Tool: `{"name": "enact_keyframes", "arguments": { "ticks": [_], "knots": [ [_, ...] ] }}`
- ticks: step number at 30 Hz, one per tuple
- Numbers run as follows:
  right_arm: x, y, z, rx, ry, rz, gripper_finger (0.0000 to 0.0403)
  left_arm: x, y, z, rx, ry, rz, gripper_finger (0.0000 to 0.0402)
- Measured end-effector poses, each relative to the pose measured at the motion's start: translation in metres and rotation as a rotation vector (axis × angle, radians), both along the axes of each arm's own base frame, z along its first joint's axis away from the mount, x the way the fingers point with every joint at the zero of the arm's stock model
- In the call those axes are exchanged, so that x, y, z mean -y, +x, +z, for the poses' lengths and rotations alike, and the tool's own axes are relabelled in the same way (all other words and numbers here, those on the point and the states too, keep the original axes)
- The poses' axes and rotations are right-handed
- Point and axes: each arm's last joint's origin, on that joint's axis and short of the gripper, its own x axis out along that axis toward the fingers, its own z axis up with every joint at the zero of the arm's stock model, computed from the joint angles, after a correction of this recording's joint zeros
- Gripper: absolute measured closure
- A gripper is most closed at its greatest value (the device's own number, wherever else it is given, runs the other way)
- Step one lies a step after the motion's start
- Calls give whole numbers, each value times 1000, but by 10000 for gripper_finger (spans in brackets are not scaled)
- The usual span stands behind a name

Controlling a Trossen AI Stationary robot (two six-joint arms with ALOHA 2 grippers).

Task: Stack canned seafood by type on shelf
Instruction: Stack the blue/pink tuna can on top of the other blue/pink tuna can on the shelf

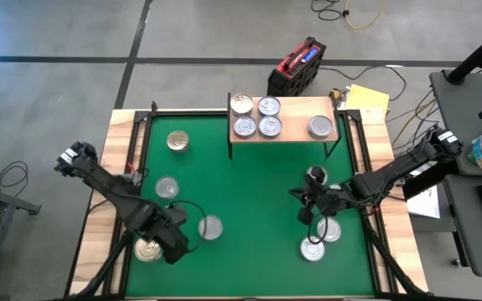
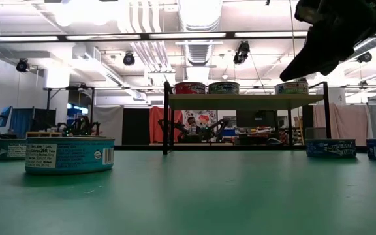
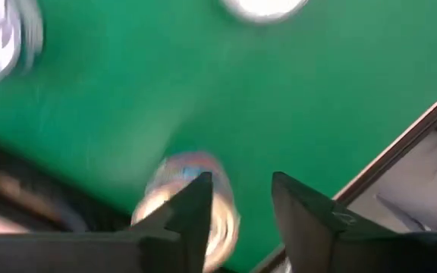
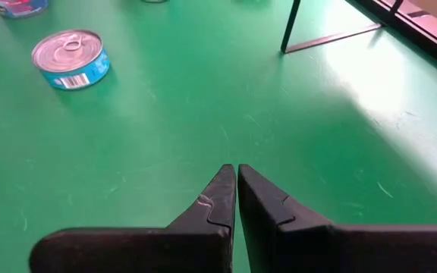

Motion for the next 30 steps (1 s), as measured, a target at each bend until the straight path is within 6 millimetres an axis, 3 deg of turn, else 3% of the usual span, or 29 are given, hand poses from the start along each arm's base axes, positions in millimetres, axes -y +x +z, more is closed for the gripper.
{"name": "enact_keyframes", "arguments": {
  "ticks": [6, 16, 30],
  "knots": [
    [0, 0, 0, -1, -5, 4, 394, 13, -15, -7, -67, -7, 78, 392],
    [0, 0, 0, 2, -8, 7, 394, 21, -38, -40, -213, 36, 158, 401],
    [-1, 1, 2, 17, -7, 11, 394, 19, -39, -64, -170, 60, 174, 402]
  ]
}}
